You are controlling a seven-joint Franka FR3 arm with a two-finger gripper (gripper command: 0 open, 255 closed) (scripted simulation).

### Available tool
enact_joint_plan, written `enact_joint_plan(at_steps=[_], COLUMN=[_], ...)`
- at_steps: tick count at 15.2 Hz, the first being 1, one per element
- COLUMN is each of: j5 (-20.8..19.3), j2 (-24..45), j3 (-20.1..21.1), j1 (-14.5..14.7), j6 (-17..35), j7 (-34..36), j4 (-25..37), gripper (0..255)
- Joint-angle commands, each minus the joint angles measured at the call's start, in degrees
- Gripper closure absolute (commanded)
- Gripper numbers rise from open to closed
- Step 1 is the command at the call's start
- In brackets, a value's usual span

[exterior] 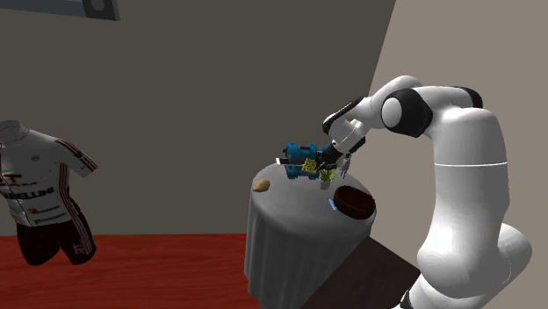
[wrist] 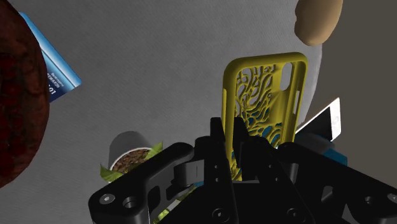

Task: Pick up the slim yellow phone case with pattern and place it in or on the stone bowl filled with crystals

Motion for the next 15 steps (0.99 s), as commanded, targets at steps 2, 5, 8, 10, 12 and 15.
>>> enact_joint_plan(at_steps=[2,5,8,10,12,15], j5=[-1.5,-2.8,-2.4,-2.4,-2.6,-3.3], j2=[-1.7,-3.0,-7.1,-9.7,-12.2,-15.7], j3=[-0.8,-1.4,-2.3,-3.1,-4.0,-5.5], j1=[0.5,0.9,-0.6,-1.7,-2.7,-4.4], j6=[-1.1,-2.1,-2.2,-2.4,-2.8,-3.6], j7=[1.6,2.9,-0.7,-2.9,-5.0,-8.0], j4=[-0.3,-0.3,-5.7,-9.0,-12.1,-16.2], gripper=[255,255,255,255,255,255])
